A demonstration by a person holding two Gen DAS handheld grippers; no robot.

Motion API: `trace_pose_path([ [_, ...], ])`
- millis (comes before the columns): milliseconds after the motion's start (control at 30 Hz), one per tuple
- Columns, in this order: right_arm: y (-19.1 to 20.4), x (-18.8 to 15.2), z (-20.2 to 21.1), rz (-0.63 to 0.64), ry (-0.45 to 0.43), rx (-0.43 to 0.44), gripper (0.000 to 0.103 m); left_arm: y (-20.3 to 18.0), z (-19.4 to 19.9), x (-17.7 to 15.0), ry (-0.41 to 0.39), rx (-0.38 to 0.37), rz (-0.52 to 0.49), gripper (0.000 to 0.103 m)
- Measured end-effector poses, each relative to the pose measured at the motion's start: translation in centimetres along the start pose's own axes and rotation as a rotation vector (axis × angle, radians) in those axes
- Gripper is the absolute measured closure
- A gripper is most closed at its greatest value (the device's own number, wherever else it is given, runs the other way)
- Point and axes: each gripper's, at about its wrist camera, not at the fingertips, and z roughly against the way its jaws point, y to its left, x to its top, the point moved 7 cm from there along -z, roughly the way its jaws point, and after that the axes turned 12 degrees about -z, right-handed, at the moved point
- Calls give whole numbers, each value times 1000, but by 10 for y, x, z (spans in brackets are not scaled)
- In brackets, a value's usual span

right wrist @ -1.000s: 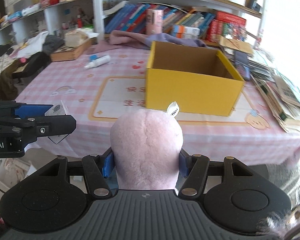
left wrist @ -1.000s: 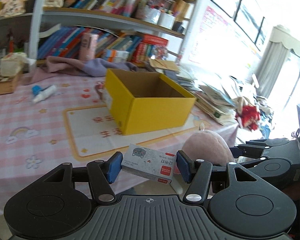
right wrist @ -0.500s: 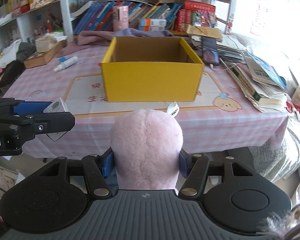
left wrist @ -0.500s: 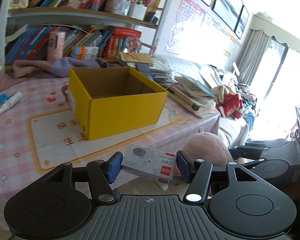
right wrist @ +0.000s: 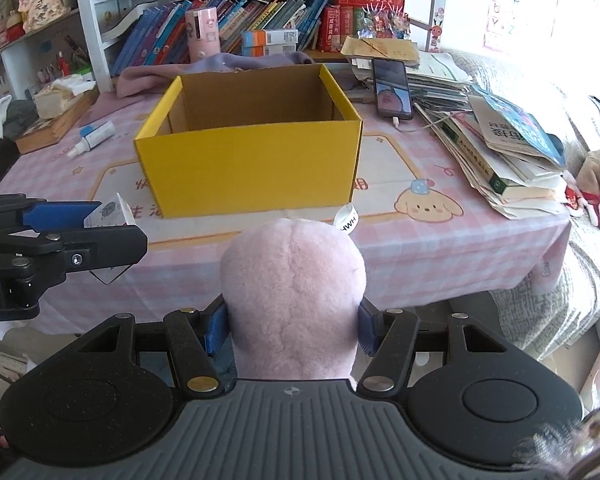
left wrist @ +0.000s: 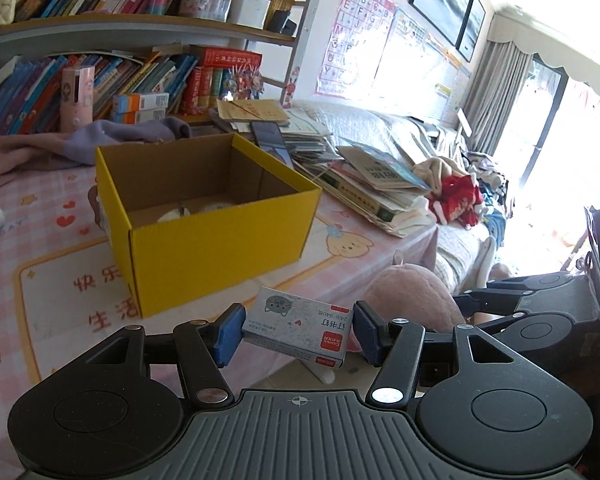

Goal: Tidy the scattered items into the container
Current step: 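Lift the medicine box and pink pig and carry both to the yellow box, then open the left tool to drop the medicine box while the right releases the pig into the box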

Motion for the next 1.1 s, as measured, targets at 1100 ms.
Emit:
trace_pose_path([
  [1100, 48, 218, -218, 488, 60, 271, 44, 136, -167, 100, 215, 284, -125, 45],
])
